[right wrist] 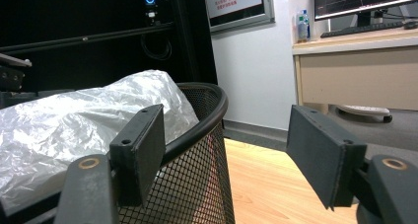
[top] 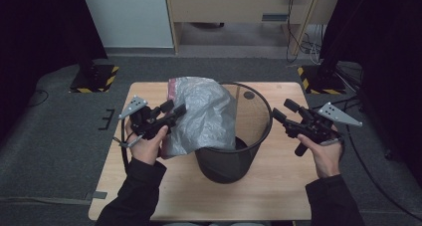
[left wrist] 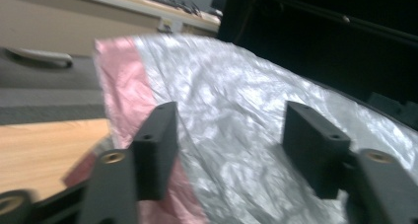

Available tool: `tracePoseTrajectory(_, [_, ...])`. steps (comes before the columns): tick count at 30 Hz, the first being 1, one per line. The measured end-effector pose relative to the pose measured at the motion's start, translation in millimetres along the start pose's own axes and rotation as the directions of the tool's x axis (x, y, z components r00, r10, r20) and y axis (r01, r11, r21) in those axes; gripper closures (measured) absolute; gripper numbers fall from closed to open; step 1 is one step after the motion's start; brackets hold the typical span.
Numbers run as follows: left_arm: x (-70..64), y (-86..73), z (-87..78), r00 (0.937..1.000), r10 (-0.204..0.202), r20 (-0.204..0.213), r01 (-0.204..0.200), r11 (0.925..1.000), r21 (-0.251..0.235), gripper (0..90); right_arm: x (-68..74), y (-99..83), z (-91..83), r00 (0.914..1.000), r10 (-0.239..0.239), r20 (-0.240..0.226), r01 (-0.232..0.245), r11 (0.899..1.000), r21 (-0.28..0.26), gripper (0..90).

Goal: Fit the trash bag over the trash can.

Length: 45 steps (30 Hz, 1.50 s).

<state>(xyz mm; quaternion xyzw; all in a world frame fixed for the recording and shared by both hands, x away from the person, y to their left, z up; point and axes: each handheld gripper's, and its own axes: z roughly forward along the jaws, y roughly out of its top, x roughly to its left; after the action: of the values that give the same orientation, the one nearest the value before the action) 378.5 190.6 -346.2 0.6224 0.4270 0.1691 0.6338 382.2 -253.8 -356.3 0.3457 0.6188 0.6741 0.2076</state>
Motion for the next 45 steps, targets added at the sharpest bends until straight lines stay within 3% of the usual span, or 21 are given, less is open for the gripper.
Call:
tracePoseTrajectory(6, [-7.8,0.3,6.1,0.9993,-0.004,0.038,0.003,0.9999,0.017,61.2,0.5,-0.1,0.0,1.0000,0.000,-0.003,0.000,1.000,0.000,31.0])
tracePoseTrajectory(11, [-14.2,6.3,6.7,0.9994,0.032,-0.012,-0.032,0.9990,0.032,72.8,0.5,0.5,0.4,1.0000,-0.003,-0.002,0.003,1.000,0.001,31.3])
tracePoseTrajectory(16, [-17.2,10.5,0.7,0.9984,0.056,0.003,-0.056,0.9981,-0.024,87.4,1.3,1.7,0.9,1.0000,-0.007,-0.002,0.007,1.000,-0.002,31.9])
tracePoseTrajectory(22, [-44.6,11.1,-1.4,0.9891,0.128,0.073,-0.121,0.9881,-0.095,89.8,4.3,4.0,1.1,0.9999,-0.008,-0.011,0.008,1.000,-0.005,32.1])
tracePoseTrajectory(29, [-72.9,2.1,5.5,0.9708,0.207,0.121,-0.196,0.9754,-0.102,89.9,11.4,3.8,-0.8,0.9990,0.000,-0.046,-0.001,1.000,-0.008,32.3])
tracePoseTrajectory(34, [-82.5,-1.8,12.2,0.9639,0.216,0.156,-0.202,0.9742,-0.101,90.0,19.6,3.9,-1.7,0.9958,0.013,-0.090,-0.013,1.000,-0.003,32.4])
tracePoseTrajectory(37, [-87.6,-1.4,14.2,0.9605,0.224,0.166,-0.209,0.9725,-0.103,90.0,27.3,4.9,-0.9,0.9924,-0.003,-0.123,0.004,1.000,0.007,32.3])
tracePoseTrajectory(43, [-96.0,-2.5,16.4,0.9546,0.251,0.160,-0.237,0.9660,-0.103,90.0,40.5,8.2,0.2,0.9841,0.001,-0.178,-0.001,1.000,-0.001,32.3])
tracePoseTrajectory(45, [-98.0,-3.6,17.2,0.9556,0.254,0.150,-0.240,0.9653,-0.104,90.0,46.8,8.4,0.5,0.9799,-0.001,-0.200,0.002,1.000,0.009,32.3])
